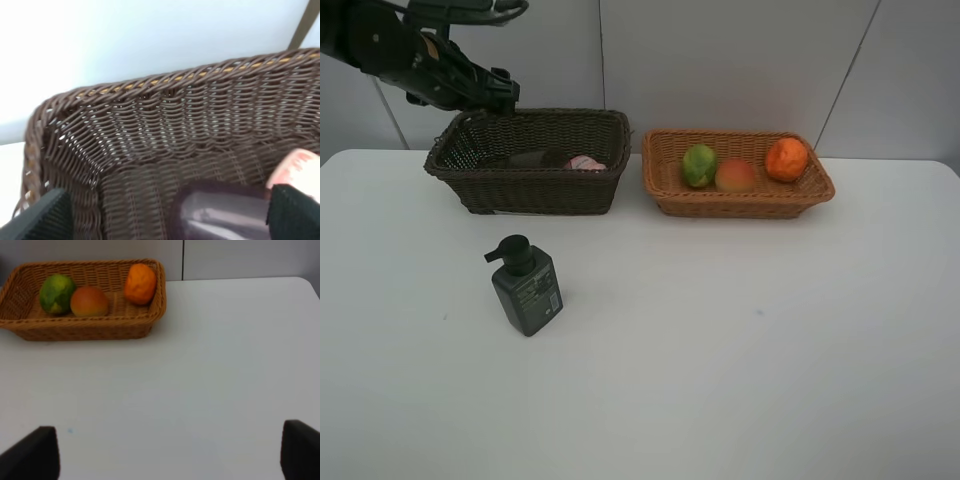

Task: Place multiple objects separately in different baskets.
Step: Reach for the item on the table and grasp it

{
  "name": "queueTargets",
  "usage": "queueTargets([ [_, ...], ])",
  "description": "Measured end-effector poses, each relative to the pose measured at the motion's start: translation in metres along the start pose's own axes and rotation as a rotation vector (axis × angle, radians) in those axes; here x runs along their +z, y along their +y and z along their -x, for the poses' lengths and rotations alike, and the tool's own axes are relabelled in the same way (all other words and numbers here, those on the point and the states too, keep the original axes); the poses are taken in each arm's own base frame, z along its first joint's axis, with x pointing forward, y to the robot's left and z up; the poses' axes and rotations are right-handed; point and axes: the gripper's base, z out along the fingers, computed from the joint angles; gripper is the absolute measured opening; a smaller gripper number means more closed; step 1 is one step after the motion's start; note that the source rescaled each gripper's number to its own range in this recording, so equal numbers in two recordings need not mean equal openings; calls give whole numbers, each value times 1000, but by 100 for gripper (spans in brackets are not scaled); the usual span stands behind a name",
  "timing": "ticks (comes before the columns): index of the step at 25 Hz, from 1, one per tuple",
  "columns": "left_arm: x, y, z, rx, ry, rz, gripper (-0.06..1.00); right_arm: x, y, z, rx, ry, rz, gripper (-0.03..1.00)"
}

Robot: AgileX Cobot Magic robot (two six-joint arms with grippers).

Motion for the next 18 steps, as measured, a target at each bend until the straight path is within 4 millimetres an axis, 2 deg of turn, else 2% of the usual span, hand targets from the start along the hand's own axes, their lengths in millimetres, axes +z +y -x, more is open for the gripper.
queueTargets([
  [9,-90,-29,31,8,58,-1,100,0,0,0,0,0,0,94],
  [14,-135,-55,34,67,104,-39,100,0,0,0,0,0,0,94],
  [18,-162,-77,29,113,149,-87,100,0,0,0,0,0,0,94],
])
